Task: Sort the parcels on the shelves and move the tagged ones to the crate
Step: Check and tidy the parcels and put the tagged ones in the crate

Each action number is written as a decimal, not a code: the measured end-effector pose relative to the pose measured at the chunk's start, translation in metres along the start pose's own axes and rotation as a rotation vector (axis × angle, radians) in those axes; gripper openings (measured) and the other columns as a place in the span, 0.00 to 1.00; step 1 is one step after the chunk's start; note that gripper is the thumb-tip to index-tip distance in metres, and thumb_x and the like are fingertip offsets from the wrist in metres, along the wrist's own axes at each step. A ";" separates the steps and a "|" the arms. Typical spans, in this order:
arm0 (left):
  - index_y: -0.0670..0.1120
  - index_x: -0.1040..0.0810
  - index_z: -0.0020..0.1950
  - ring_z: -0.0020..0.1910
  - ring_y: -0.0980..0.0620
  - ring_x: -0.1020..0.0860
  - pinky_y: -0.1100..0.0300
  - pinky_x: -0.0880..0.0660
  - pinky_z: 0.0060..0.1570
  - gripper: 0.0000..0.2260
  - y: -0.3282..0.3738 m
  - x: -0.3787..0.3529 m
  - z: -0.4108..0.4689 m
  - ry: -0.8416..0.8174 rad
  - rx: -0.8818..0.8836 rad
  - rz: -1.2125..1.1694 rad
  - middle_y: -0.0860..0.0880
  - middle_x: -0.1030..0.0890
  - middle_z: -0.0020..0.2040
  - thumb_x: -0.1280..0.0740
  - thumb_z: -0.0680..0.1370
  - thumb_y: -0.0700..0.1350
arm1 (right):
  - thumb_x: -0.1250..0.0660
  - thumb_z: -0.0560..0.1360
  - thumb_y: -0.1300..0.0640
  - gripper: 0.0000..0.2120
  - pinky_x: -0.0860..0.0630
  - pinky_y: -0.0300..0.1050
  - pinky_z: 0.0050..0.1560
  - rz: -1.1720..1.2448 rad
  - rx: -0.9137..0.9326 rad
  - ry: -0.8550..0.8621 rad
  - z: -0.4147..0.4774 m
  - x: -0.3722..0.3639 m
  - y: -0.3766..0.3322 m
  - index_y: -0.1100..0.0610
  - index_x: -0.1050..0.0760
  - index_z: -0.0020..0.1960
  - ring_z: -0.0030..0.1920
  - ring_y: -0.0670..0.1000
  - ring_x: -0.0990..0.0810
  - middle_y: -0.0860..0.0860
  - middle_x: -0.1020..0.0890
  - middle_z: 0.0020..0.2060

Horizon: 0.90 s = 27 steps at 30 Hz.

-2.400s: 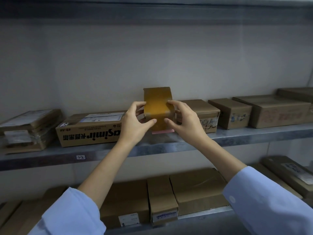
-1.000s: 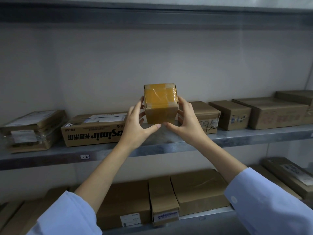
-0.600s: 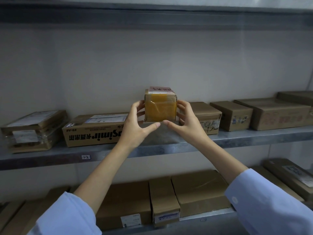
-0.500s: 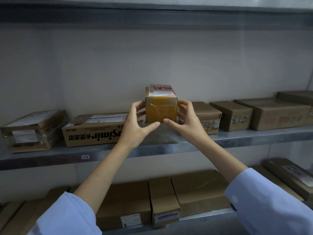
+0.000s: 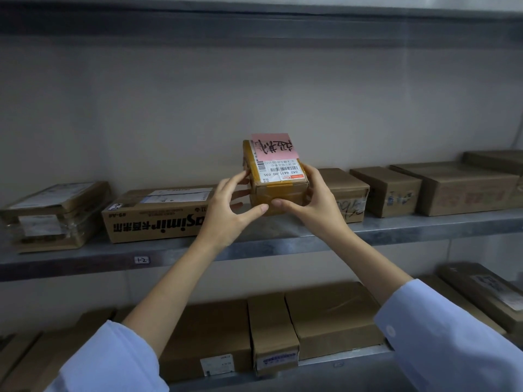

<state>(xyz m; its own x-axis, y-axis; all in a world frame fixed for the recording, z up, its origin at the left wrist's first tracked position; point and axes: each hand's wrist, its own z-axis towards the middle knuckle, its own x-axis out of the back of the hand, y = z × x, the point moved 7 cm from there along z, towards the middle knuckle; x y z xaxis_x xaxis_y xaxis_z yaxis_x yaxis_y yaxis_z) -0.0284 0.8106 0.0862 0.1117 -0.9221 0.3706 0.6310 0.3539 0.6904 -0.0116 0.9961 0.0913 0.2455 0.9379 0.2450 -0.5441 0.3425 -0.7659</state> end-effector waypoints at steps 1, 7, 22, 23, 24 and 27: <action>0.51 0.32 0.74 0.69 0.54 0.31 0.47 0.29 0.67 0.32 0.000 0.001 0.000 -0.009 -0.003 -0.001 0.52 0.29 0.68 0.25 0.73 0.49 | 0.21 0.67 0.57 0.40 0.25 0.30 0.55 0.012 -0.007 -0.001 0.000 0.001 0.000 0.52 0.36 0.73 0.59 0.34 0.24 0.39 0.24 0.60; 0.51 0.27 0.69 0.65 0.56 0.26 0.48 0.27 0.65 0.25 0.000 0.015 0.005 -0.083 -0.009 -0.081 0.52 0.23 0.64 0.26 0.74 0.44 | 0.23 0.69 0.59 0.37 0.23 0.39 0.58 0.034 -0.027 -0.075 -0.003 0.005 0.002 0.53 0.35 0.74 0.61 0.43 0.23 0.45 0.22 0.62; 0.55 0.29 0.67 0.64 0.57 0.25 0.58 0.26 0.62 0.35 -0.021 0.047 0.022 0.003 0.079 -0.179 0.53 0.24 0.65 0.21 0.63 0.56 | 0.24 0.65 0.52 0.36 0.23 0.42 0.60 0.100 -0.060 -0.173 -0.006 0.006 -0.001 0.55 0.31 0.71 0.61 0.46 0.21 0.48 0.20 0.62; 0.54 0.28 0.67 0.64 0.57 0.26 0.57 0.26 0.63 0.35 -0.020 0.049 0.021 0.025 0.083 -0.195 0.53 0.24 0.65 0.20 0.63 0.55 | 0.24 0.65 0.51 0.37 0.23 0.41 0.59 0.094 -0.058 -0.148 -0.005 0.007 0.000 0.55 0.31 0.71 0.61 0.45 0.21 0.48 0.20 0.61; 0.54 0.28 0.67 0.65 0.55 0.26 0.55 0.26 0.63 0.34 -0.020 0.051 0.020 0.041 0.083 -0.200 0.53 0.24 0.65 0.20 0.64 0.55 | 0.24 0.64 0.49 0.37 0.23 0.41 0.59 0.078 -0.056 -0.127 -0.004 0.008 0.000 0.55 0.31 0.70 0.61 0.46 0.21 0.49 0.20 0.61; 0.52 0.26 0.67 0.66 0.52 0.27 0.48 0.28 0.66 0.30 -0.018 0.056 0.018 0.079 0.074 -0.141 0.50 0.24 0.65 0.22 0.67 0.51 | 0.24 0.63 0.48 0.34 0.22 0.43 0.58 0.067 -0.040 -0.059 -0.002 0.012 0.000 0.56 0.29 0.66 0.59 0.48 0.21 0.50 0.20 0.59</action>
<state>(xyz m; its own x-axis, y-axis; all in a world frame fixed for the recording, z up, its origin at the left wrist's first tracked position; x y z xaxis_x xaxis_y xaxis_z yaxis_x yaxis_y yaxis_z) -0.0473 0.7556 0.1060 0.0880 -0.9717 0.2192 0.5865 0.2284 0.7771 -0.0070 1.0071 0.0926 0.1615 0.9606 0.2264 -0.5250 0.2779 -0.8045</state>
